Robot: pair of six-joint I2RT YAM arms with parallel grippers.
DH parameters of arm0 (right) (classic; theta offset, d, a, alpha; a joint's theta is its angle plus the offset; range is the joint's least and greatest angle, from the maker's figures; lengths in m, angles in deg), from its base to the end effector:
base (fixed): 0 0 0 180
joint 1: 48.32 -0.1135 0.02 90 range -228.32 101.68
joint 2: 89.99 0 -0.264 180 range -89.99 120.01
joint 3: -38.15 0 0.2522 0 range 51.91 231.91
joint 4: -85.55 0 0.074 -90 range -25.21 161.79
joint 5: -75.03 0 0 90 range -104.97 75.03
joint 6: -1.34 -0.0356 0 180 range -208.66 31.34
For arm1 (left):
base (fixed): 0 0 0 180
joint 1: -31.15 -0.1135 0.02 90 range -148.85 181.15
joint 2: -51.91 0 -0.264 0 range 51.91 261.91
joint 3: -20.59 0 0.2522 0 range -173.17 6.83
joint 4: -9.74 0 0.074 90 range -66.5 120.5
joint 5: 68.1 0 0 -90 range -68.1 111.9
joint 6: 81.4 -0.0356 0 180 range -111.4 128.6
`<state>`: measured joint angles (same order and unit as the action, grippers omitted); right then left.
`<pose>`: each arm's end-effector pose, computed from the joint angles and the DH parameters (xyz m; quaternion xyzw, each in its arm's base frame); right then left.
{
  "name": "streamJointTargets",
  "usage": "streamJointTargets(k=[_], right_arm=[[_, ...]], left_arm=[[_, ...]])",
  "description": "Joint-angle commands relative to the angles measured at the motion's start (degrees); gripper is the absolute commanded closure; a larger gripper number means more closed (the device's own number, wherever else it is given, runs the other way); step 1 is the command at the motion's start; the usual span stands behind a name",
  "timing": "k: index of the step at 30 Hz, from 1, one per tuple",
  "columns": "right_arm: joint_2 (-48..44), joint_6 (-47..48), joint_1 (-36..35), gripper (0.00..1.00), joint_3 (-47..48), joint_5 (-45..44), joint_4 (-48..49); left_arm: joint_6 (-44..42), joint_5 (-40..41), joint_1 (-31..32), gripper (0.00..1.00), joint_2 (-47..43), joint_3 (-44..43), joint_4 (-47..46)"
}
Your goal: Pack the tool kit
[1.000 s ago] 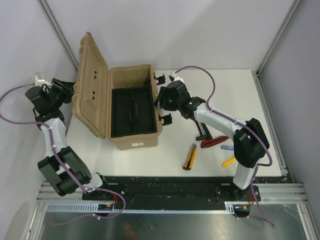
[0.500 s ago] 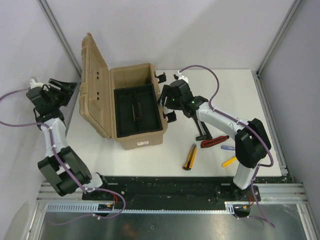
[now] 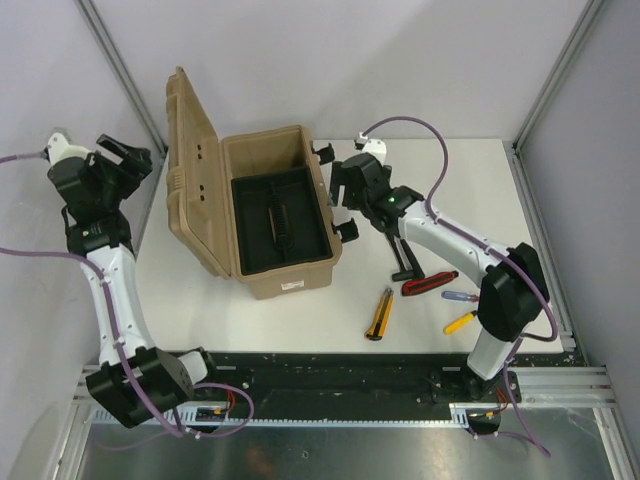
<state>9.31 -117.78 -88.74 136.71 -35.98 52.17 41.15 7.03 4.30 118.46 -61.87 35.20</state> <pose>0.3156 0.2520 0.3106 -0.0005 0.8728 0.1304 0.4703 0.2400 0.1113 0.4068 -0.3025 0.6990 -0.1305 0.6347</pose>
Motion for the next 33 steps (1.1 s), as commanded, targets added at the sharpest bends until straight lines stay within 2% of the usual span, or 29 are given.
streamJointTargets(k=[1, 4, 8, 15, 20, 29, 33], right_arm=[[-3.9, 8.6, -2.9, 0.1, 5.0, -13.4, -0.8], [-3.4, 14.7, -5.7, 0.08, 7.3, -14.8, 0.2], [-1.9, 21.0, -10.3, 0.06, 9.7, -10.2, 1.8], [4.5, 19.3, -13.5, 0.06, 14.7, 2.3, -1.2], [8.7, 16.6, -13.6, 0.07, 17.6, 8.7, -3.1], [15.4, 12.5, -14.0, 0.14, 22.2, 13.5, -6.5], [18.1, 11.5, -14.2, 0.25, 24.9, 13.0, -8.9]], left_arm=[[-6.3, 8.7, 2.4, 0.15, -2.9, -8.4, 8.7], [-7.3, 11.0, 3.1, 0.12, -3.8, -13.0, 12.9], [-8.2, 9.7, 3.9, 0.1, -5.2, -19.2, 16.3], [-11.3, -8.2, 6.0, 0.08, -5.4, -26.2, 17.2], [-14.6, -14.4, 10.5, 0.08, -6.1, -26.1, 17.2], [-15.7, -11.8, 22.1, 0.08, -9.3, -26.3, 17.1], [-15.6, -10.3, 28.3, 0.09, -9.8, -25.1, 17.1]])
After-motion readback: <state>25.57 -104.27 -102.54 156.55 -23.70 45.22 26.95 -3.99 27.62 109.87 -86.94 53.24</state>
